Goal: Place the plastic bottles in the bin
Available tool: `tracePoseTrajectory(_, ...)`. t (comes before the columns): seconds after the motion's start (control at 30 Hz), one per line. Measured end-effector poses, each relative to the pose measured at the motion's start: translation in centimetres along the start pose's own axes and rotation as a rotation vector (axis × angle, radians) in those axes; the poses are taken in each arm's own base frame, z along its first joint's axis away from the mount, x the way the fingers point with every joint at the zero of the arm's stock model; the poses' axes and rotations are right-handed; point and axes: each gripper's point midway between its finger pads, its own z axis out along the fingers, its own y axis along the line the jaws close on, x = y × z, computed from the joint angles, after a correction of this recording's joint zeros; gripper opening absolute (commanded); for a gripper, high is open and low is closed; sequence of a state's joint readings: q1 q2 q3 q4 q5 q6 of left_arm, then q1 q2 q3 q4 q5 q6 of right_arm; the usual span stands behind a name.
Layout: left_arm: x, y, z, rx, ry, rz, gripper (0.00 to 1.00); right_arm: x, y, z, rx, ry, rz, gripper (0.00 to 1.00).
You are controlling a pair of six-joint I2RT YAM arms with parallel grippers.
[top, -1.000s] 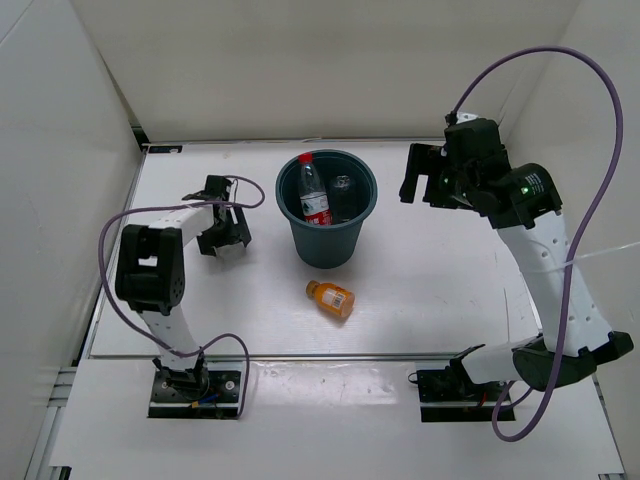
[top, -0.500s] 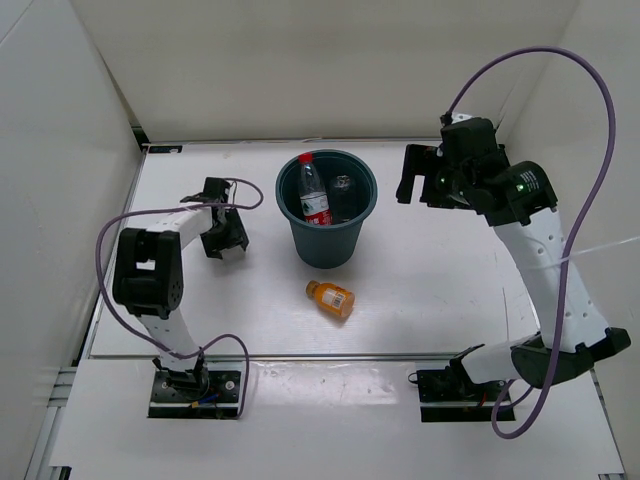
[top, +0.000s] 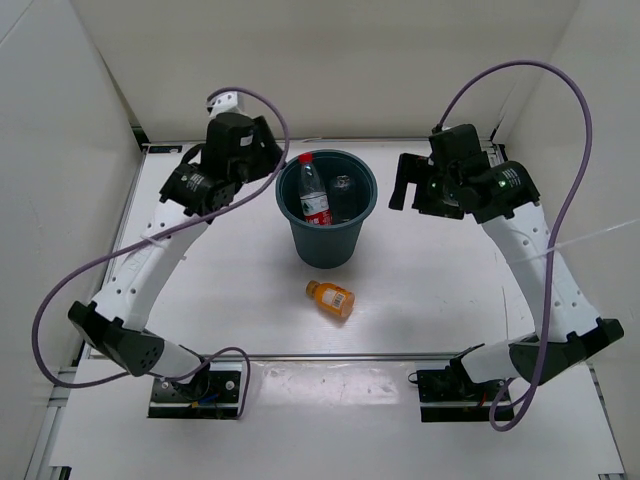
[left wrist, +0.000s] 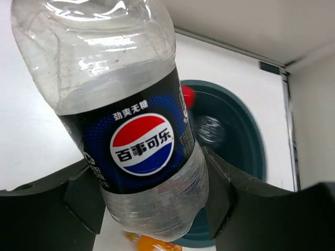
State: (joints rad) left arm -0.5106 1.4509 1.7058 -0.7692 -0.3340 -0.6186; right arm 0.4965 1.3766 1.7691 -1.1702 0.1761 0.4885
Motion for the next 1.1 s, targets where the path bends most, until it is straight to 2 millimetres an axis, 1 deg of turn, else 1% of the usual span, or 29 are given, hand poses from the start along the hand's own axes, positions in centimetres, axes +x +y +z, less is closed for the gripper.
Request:
tracePoseTrajectory(0.03, -0.1, -1.0, -0.3, 0.027, -0.006, 0.011, 0.37, 0.1, 0.1, 0.1, -0.003, 0.005, 0.003, 1.0)
tracePoseTrajectory(0.07, 0.4, -2.4, -0.5, 0.058, 0.001, 0.03, 0.37, 0.0, 0.1, 0.1, -0.006, 0.005, 0.007, 1.0)
tracePoseTrajectory(0.1, 1.1, -3.3, -0.3, 0.072, 0.015, 0.048, 0.39, 0.0, 0.2, 0.1, -0.01, 0.005, 0.011, 1.0)
tracePoseTrajectory(0.13, 2.3, -4.1, 0.3, 0.078, 0.037, 0.072, 0.39, -0.1, 0.2, 0.1, -0.013, 0.004, 0.015, 1.0)
tracePoseTrajectory(0.17, 4.3, -4.9, 1.1, 0.08, 0.079, 0.107, 0.42, -0.1, 0.3, 0.2, -0.014, 0.002, 0.02, 1.0)
tracePoseTrajectory(0.2, 5.4, -5.3, 1.6, 0.078, 0.101, 0.126, 0.42, -0.1, 0.3, 0.3, -0.016, 0.001, 0.025, 1.0)
tracePoseTrajectory(0.23, 7.0, -5.8, 2.3, 0.075, 0.132, 0.154, 0.47, -0.1, 0.2, 0.5, -0.014, 0.003, 0.03, 1.0)
tracePoseTrajectory(0.27, 8.8, -6.2, 3.0, 0.07, 0.166, 0.186, 0.55, 0.1, 0.1, 0.6, -0.009, 0.009, 0.036, 1.0)
tracePoseTrajectory(0.33, 12.2, -6.5, 4.1, 0.056, 0.239, 0.252, 0.63, 0.3, -0.3, 1.0, 0.0, 0.016, 0.047, 1.0)
tracePoseTrajectory(0.37, 13.4, -6.5, 4.3, 0.05, 0.267, 0.278, 0.67, 0.6, -0.5, 1.2, 0.005, 0.022, 0.049, 1.0)
tracePoseTrajectory(0.4, 14.3, -6.5, 4.4, 0.043, 0.289, 0.301, 0.9, 0.8, -0.6, 1.3, 0.008, 0.026, 0.05, 1.0)
tracePoseTrajectory(0.43, 14.7, -6.6, 4.3, 0.036, 0.302, 0.324, 1.0, 1.2, -0.9, 1.5, 0.013, 0.032, 0.054, 1.0)
tracePoseTrajectory(0.47, 14.8, -7.0, 4.2, 0.035, 0.309, 0.343, 1.0, 1.5, -1.0, 1.6, 0.014, 0.038, 0.056, 1.0)
tracePoseTrajectory(0.5, 14.3, -7.6, 3.9, 0.04, 0.299, 0.347, 1.0, 2.0, -1.2, 1.6, 0.014, 0.045, 0.058, 1.0)
tracePoseTrajectory(0.53, 13.2, -8.4, 3.5, 0.043, 0.28, 0.347, 1.0, 2.3, -1.2, 1.6, 0.011, 0.048, 0.06, 1.0)
tracePoseTrajectory(0.6, 9.5, -10.5, 2.2, 0.068, 0.2, 0.322, 1.0, 3.1, -1.3, 1.5, -0.008, 0.051, 0.059, 1.0)
tracePoseTrajectory(0.63, 7.1, -11.6, 1.2, 0.09, 0.14, 0.294, 1.0, 3.5, -1.4, 1.5, -0.02, 0.048, 0.055, 1.0)
tracePoseTrajectory(0.67, 4.6, -12.3, -0.2, 0.111, 0.075, 0.259, 1.0, 4.0, -1.3, 1.4, -0.037, 0.048, 0.051, 1.0)
tracePoseTrajectory(0.7, 2.6, -12.3, -1.7, 0.125, 0.02, 0.227, 1.0, 4.5, -1.3, 1.5, -0.06, 0.04, 0.046, 1.0)
tracePoseTrajectory(0.73, 1.0, -11.7, -3.4, 0.132, -0.025, 0.2, 1.0, 5.1, -1.3, 1.5, -0.08, 0.035, 0.038, 1.0)
tracePoseTrajectory(0.8, -1.2, -9.3, -6.6, 0.132, -0.106, 0.139, 1.0, 6.2, -1.2, 1.8, -0.126, 0.005, 0.014, 1.0)
tracePoseTrajectory(0.83, -1.5, -7.3, -8.2, 0.115, -0.131, 0.113, 1.0, 6.9, -1.2, 2.0, -0.152, -0.023, -0.004, 1.0)
tracePoseTrajectory(0.87, -1.9, -5.4, -9.4, 0.097, -0.154, 0.085, 1.0, 8.2, -1.3, 2.4, -0.183, -0.043, -0.035, 1.0)
tracePoseTrajectory(0.93, -1.9, -1.5, -11.1, 0.048, -0.192, 0.017, 1.0, 11.0, -1.0, 3.1, -0.266, -0.098, -0.123, 1.0)
tracePoseTrajectory(0.97, -1.6, 0.9, -11.4, -0.003, -0.199, -0.021, 1.0, 12.6, -0.8, 3.5, -0.316, -0.126, -0.172, 1.0)
tracePoseTrajectory(1.0, -1.2, 2.7, -11.5, -0.043, -0.201, -0.037, 1.0, 14.0, -0.7, 4.1, -0.35, -0.141, -0.209, 1.0)
tracePoseTrajectory(1.03, -0.5, 4.5, -11.2, -0.088, -0.199, -0.062, 1.0, 15.7, -0.8, 4.9, -0.372, -0.146, -0.26, 1.0)
tracePoseTrajectory(1.07, 0.7, 6.3, -10.8, -0.144, -0.178, -0.061, 1.0, 16.3, -0.8, 5.3, -0.376, -0.143, -0.281, 1.0)
tracePoseTrajectory(1.1, 1.9, 7.7, -10.2, -0.186, -0.155, -0.063, 1.0, 17.0, -0.6, 5.9, -0.38, -0.134, -0.314, 1.0)
